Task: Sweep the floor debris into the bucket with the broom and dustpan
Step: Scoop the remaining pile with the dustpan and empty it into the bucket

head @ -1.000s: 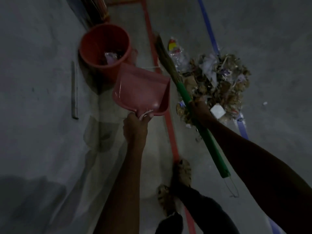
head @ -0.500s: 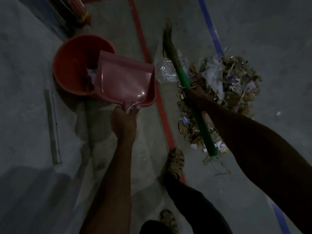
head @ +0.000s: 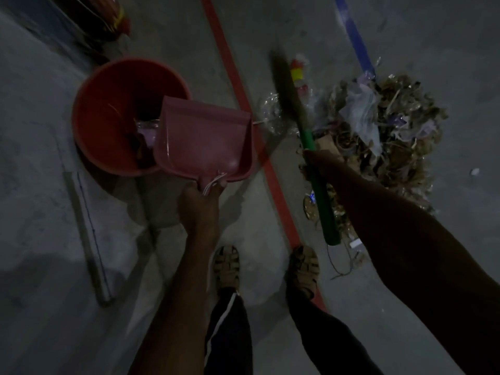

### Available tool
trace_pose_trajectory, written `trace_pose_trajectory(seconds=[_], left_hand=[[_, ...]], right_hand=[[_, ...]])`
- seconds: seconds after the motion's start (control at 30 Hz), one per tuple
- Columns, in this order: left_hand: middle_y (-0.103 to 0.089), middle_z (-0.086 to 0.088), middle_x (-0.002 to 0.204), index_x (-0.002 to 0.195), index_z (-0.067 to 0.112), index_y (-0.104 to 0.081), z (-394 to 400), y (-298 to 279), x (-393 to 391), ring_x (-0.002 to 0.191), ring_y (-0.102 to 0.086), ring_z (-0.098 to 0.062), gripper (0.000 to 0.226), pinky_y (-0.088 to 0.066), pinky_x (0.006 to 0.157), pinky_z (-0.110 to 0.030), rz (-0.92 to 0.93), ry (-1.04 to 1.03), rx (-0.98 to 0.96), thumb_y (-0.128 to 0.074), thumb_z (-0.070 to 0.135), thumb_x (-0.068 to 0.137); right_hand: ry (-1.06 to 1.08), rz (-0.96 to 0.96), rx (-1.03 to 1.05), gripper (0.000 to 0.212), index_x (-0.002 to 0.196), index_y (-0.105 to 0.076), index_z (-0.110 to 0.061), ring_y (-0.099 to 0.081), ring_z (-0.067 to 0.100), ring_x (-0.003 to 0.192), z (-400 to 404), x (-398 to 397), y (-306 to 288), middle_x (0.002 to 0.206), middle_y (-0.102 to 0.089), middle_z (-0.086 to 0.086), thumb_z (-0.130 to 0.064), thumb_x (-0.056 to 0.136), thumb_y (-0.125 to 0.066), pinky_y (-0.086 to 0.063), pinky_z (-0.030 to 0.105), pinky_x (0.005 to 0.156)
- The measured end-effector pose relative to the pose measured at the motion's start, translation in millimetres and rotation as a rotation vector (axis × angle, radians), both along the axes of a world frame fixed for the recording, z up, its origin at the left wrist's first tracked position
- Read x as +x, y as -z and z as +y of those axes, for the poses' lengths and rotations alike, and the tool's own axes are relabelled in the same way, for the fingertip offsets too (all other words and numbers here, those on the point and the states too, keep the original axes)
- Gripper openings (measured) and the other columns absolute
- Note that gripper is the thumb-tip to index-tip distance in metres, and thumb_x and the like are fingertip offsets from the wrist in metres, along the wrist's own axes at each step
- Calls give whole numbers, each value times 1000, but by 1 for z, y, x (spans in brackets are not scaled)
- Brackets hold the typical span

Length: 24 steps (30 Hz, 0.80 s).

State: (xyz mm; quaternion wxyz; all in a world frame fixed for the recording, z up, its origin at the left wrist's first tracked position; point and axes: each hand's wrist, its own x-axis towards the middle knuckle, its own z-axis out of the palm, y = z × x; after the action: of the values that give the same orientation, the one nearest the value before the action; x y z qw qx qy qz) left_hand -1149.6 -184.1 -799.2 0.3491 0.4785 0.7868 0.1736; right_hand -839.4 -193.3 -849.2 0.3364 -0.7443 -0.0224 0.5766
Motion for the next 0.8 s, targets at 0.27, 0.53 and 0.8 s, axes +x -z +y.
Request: trace_pose_trajectory(seconds=[0.27,0.53,0.8], left_hand=[[-67,-13,80,88,23,-53,16,-43,-40,61,-66,-40,69,-56,51,-55,23,61,69,-68,84,58],[-70,-16,83,93,10,-63,28,-76,-66,65,-68,-37,65,-57,58,-47,74,85,44,-68,68,65],[-69,-14,81,89,16,-58,11,-60,-91,61,-67,-37,68,-57,54,-48,51,120,43,-65,78,61]], right_hand=[[190,-256,-66,22,100,-48,-3,-57,20,42,-55,-53,-44,70,-53,15,-24,101,-53,-45,24,36],[105,-198,-36,35,88,-46,-4,-54,21,48,-2,-124,-54,74,-57,15,-35,102,-56,-48,26,40],[69,42,-111,26,95,-45,0,-50,22,45,5,-149,-28,70,-50,15,-23,103,-55,-43,25,40]])
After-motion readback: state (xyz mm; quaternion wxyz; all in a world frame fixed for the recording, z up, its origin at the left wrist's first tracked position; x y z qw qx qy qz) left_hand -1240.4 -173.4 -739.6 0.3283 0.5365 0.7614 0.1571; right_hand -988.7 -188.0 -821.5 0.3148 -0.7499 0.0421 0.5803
